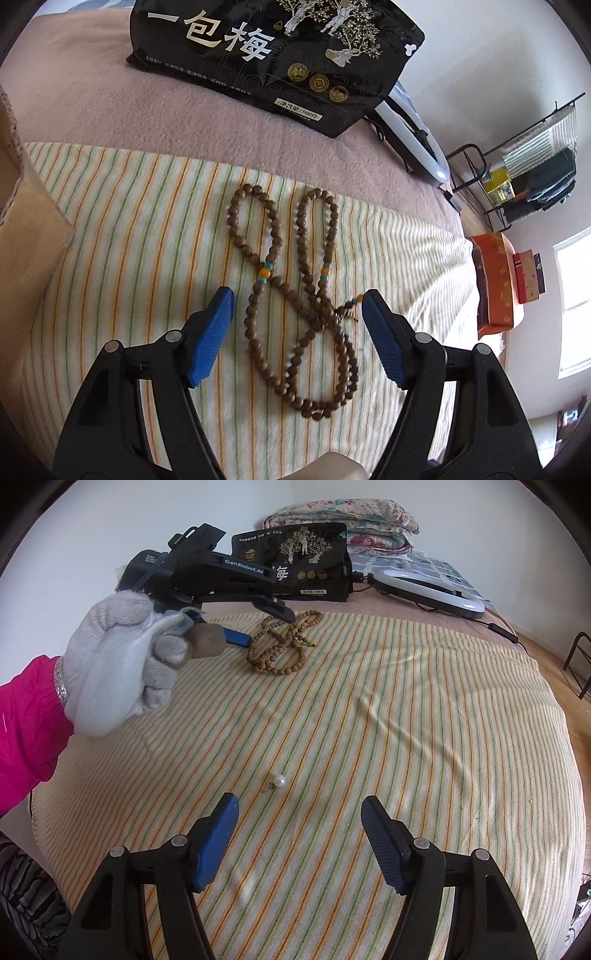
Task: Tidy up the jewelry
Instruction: 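Grasp the brown prayer-bead strand with the left tool while the right tool grasps a white pearl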
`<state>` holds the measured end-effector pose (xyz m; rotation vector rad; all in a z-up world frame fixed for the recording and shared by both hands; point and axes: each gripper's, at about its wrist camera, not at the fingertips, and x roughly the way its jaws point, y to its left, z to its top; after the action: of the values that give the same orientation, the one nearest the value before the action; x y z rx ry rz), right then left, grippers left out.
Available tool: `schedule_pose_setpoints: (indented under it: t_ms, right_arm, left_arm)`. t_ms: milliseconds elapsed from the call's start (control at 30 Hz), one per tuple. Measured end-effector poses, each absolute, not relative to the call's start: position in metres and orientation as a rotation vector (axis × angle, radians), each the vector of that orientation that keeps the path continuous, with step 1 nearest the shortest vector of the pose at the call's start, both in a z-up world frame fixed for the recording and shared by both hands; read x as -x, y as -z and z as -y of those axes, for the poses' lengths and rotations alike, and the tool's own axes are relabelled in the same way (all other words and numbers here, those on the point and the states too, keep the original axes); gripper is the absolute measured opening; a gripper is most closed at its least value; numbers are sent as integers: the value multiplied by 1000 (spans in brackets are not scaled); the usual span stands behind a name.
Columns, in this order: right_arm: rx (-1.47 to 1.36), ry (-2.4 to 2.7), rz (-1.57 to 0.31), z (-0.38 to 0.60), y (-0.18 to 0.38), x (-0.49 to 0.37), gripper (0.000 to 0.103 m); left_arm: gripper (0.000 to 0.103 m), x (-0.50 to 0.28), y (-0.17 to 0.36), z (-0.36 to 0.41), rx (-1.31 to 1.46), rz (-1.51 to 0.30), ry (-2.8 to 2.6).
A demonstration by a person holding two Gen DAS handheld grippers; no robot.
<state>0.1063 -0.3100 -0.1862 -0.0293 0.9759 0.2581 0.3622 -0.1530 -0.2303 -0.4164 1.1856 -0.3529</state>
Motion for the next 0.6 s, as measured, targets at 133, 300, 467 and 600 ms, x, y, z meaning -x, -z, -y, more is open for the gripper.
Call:
schedule_pose_setpoints:
  t_ms: [133,300,467,600]
  right_arm:
    - [28,-264,-981,309,189,-108,65]
    - [43,-268,-983,305,192,-108,59]
    - [50,-281,-983,303,192,-110,52]
    - [57,-297,-988,298,194,-115,41]
  left_arm:
    - [74,-371,230,168,341,-1181,287]
    - [73,-366,234,205,62,-1136,221]
    - [69,-353,241,221,-98,-1067,208]
    - [48,-354,240,213,-111,-1063,225]
